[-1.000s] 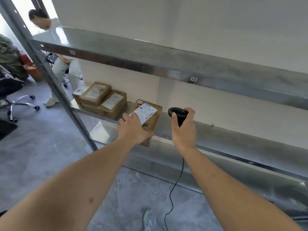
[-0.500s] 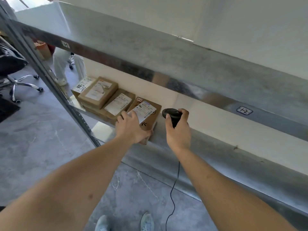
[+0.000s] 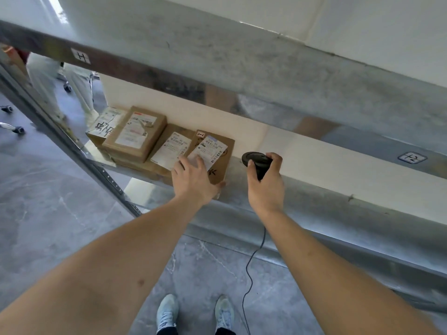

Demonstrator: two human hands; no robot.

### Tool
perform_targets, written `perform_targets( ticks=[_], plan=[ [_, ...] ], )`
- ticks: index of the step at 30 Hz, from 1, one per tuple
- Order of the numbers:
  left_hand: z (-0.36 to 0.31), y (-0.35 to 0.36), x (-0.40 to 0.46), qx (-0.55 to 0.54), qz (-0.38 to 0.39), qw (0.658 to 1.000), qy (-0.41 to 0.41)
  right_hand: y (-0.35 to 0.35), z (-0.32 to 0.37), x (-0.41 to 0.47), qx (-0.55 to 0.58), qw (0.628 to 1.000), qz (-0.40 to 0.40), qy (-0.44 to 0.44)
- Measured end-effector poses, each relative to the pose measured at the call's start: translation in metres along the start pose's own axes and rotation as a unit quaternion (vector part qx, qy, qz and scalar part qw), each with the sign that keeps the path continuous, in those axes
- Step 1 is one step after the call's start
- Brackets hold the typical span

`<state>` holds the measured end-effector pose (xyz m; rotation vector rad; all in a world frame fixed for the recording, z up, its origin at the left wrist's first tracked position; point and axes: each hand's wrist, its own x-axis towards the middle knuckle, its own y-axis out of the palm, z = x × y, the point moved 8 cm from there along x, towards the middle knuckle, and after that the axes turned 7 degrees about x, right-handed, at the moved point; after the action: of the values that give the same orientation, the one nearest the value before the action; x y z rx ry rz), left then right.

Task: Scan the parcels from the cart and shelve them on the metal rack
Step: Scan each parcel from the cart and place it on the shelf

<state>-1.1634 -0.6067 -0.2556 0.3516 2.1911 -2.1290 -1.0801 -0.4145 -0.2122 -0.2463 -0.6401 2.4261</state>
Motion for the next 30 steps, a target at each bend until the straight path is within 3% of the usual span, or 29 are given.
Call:
perform_targets(
  ticks=[3, 14, 18, 30],
  plan=[
    [0.002, -0.001, 0.004, -0.01, -0.021, 0.999, 0.027, 0.003, 0.002, -0.004, -0.007, 1.0, -0.011, -0.008],
    [-0.003, -0.009, 0.017, -0.004, 0.012, 0.99, 0.138, 0.002, 0.012, -0.018, 0.005, 0.999, -0.054, -0.001],
    [-0.018, -0.039, -0.003, 0.0, -0.032, 0.972, 0.231, -0.011, 0.018, -0.033, 0.017, 0.996, -0.086, 0.005],
    [-0.091, -0.091, -0.1, 0.077, -0.037, 0.91, 0.405, -0.12, 0.032, -0.116, 0.069, 0.968, -0.241, 0.023]
  ],
)
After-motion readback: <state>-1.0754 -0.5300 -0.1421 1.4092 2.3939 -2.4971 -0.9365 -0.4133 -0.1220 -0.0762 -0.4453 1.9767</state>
